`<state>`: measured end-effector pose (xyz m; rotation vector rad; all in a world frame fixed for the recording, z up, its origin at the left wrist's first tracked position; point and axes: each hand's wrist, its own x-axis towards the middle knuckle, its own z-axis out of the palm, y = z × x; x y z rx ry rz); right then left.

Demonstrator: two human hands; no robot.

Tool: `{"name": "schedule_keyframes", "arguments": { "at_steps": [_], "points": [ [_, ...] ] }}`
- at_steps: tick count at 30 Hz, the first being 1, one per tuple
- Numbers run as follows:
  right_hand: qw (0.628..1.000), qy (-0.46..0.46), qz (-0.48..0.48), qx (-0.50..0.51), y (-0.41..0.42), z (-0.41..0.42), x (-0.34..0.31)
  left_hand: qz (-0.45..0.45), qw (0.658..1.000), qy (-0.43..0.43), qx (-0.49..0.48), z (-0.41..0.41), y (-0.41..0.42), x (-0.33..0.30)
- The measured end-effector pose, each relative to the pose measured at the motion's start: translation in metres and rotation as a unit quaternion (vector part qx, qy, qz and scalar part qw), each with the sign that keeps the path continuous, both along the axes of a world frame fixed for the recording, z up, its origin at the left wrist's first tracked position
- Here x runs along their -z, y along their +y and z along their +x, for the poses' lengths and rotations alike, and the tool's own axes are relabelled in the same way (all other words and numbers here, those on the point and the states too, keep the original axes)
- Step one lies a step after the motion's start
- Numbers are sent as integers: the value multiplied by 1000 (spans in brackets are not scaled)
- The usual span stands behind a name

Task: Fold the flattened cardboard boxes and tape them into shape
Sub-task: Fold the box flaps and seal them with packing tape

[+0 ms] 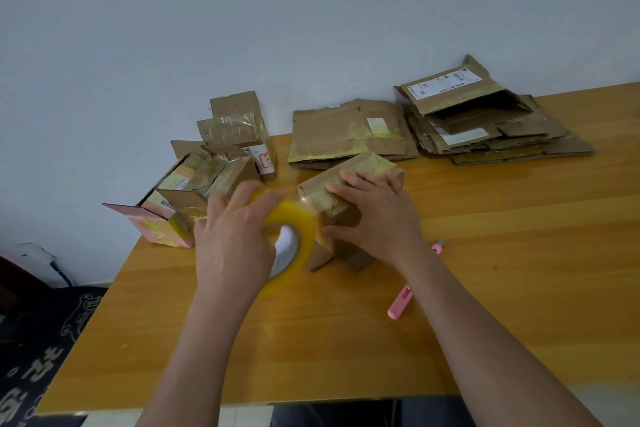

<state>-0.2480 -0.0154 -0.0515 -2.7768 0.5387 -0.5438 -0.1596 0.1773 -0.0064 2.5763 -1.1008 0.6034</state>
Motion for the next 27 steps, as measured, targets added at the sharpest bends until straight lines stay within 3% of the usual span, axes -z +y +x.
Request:
{"name": "schedule_keyframes", "arguments": {
  "at_steps": [2,6,17,21,24,27],
  "points": [
    [1000,13,-18,3,-2,1,-1,53,999,-8,-7,-6,14,11],
    [1000,10,-19,-3,0,3,3,52,997,38,-45,-8,18,22],
    [1000,-9,19,-13,-15,1,7,150,987,-36,-54,-26,7,17],
    [1000,-12,14,-10,-14,1,6,207,977,42,-20,-16,-3,0],
    [1000,-24,17,-10,-15,1,8,251,954,166,17,-4,-13,-16],
    [999,-32,21,-17,-19,0,8,212,943,256,19,9,-27,-27]
  ]
}}
